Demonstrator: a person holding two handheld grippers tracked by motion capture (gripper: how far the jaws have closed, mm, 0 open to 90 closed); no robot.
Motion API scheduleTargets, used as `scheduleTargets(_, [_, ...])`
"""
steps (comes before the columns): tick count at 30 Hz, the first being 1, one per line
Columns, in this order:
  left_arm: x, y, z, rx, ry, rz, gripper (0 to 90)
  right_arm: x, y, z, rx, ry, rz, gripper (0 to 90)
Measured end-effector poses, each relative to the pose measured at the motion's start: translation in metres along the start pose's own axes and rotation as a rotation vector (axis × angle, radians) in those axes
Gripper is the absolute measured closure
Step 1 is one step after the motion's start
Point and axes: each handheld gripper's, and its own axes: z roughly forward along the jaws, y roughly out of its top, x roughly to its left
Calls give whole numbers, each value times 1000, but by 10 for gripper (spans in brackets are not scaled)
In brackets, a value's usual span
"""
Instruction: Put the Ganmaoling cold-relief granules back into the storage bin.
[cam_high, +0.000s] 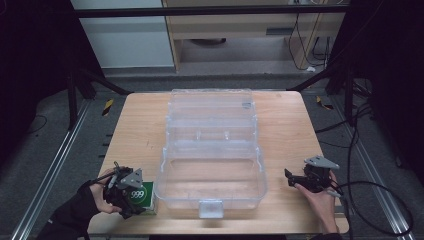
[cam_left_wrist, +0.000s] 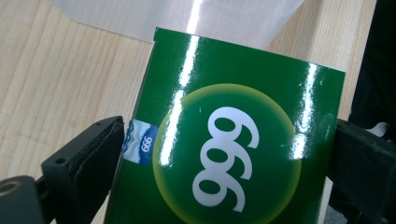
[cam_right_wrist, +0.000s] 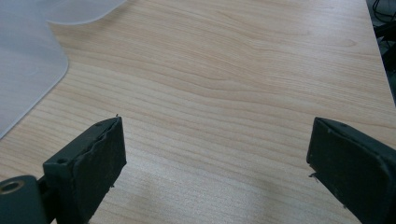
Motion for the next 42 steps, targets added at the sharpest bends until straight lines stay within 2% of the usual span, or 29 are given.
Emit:
scheduleTargets(19, [3, 1, 10, 37, -35, 20, 64, 1, 0, 2, 13, 7, -18, 53])
scheduleTargets(26, [5, -1, 7, 34, -45, 21, 125, 1, 0, 2, 16, 8, -19, 54])
scheduleTargets(32, [5, -1, 5, 40, -46, 22, 138, 1, 0, 2, 18, 9, -20, 56])
scheduleTargets(37, [3, -2, 3, 45, -67, 10, 143, 1, 0, 2, 18, 11, -20, 56])
scheduleTargets(42, [1, -4, -7, 35, -62, 4, 144, 1, 0, 2, 19, 12, -16, 57])
